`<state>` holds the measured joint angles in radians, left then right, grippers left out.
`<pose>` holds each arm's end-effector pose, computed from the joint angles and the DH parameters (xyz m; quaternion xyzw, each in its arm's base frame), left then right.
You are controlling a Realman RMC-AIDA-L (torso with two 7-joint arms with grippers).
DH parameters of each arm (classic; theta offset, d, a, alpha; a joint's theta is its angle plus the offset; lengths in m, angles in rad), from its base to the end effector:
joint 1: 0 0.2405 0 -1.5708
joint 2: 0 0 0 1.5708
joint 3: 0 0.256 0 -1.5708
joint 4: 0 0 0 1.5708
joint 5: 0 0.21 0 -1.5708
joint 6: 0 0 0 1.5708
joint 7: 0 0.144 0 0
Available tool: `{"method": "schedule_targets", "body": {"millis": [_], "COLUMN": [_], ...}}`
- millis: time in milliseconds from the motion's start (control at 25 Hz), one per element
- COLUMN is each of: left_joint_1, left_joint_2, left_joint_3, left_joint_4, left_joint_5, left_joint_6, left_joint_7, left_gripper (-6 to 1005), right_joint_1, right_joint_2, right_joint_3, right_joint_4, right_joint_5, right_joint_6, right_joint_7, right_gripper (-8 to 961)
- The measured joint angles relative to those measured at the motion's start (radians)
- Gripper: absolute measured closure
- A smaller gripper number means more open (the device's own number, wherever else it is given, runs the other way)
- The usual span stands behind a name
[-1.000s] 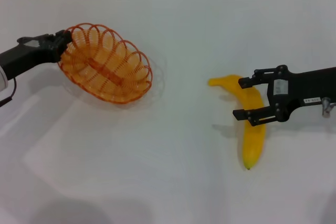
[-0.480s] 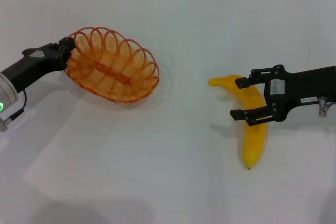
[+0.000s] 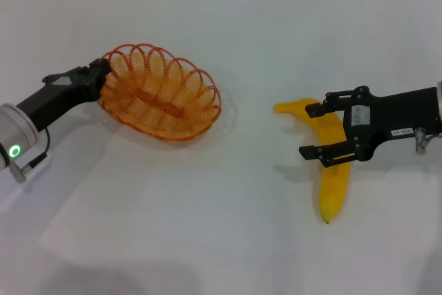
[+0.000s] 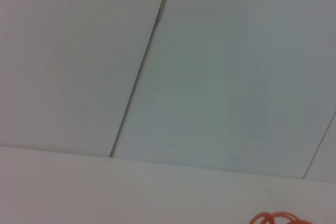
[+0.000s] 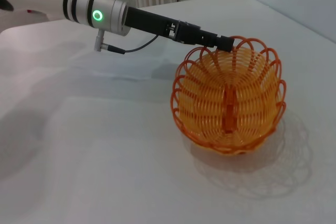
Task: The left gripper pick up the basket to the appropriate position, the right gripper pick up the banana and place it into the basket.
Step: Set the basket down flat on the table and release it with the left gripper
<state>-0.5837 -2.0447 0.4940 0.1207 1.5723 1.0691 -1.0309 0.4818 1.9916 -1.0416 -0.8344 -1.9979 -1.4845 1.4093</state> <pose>-0.3143 0.3598 -0.0299 -0.7925 -0.3790 -0.3141 0.3600 0.2650 0.3346 0.0116 -0.9835 0.1156 0.0911 0.1051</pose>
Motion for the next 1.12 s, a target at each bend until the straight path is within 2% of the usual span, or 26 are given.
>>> {"method": "schedule_targets", "body": {"millis": [440, 1120], "left_joint_1": [0.001, -0.007], "left_joint_2": [-0.005, -0.008], "left_joint_3": [0.000, 0.000], "left_joint_4": [-0.067, -0.093], "left_joint_5": [-0.056, -0.070], "left_joint_6": [-0.014, -0.014], "left_joint_7": [0.036, 0.046], "left_gripper": [925, 921], "right_joint_1": [0.000, 0.007], "right_joint_2": [0.002, 0.004], "right_joint_3": [0.000, 0.002], "right_joint_4": [0.000, 0.000], "right_joint_5": [0.000, -0.019], "right_joint_6": [0.002, 0.002], "right_joint_7": [0.000, 0.006], "right_gripper": [135, 136]}}
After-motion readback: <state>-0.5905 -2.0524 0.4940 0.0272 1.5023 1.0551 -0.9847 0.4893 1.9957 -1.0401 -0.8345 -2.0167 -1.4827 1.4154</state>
